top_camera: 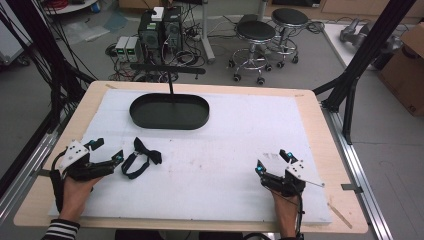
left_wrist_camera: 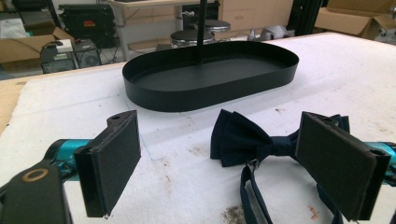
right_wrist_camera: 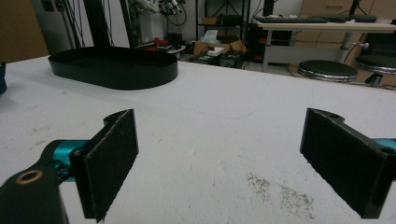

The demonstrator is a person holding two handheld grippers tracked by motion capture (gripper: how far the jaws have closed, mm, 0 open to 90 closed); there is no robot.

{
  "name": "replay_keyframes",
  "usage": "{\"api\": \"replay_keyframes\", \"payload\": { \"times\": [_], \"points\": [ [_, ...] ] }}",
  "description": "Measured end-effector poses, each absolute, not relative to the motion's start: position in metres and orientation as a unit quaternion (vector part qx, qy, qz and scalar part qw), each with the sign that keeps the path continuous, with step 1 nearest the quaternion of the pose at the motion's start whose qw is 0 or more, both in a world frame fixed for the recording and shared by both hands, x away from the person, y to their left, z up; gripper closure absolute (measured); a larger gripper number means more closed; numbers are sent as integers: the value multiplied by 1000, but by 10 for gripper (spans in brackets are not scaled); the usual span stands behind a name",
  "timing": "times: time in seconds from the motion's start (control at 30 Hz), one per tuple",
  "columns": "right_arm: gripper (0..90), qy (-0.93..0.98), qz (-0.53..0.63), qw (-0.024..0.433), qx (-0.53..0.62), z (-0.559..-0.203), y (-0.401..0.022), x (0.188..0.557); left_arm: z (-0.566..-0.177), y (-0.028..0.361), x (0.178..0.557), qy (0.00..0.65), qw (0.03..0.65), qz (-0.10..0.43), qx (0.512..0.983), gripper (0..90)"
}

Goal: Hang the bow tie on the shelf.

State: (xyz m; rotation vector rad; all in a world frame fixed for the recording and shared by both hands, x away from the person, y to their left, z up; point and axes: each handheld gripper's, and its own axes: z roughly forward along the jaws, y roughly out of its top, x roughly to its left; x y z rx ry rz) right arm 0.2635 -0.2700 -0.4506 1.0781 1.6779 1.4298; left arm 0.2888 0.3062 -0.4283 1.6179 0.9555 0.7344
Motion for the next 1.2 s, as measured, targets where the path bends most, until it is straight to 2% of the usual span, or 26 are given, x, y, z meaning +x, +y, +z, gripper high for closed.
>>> {"api": "replay_keyframes", "payload": {
  "times": [0.27,0.4,0.67,0.87,1.2],
  "points": [
    [104,645,547,341,410,-451,-270,264,-408,302,297,397,507,277,713,145],
    [104,645,547,339,412,-451,-270,263,-403,294,304,397,471,250,747,145],
    [104,644,548,340,412,-451,-270,263,-400,275,315,374,412,229,799,150],
    [104,642,550,341,411,-451,-270,263,-407,272,321,381,382,196,818,247],
    [104,640,551,342,412,-451,-271,263,-407,269,333,388,341,171,839,360]
  ]
}}
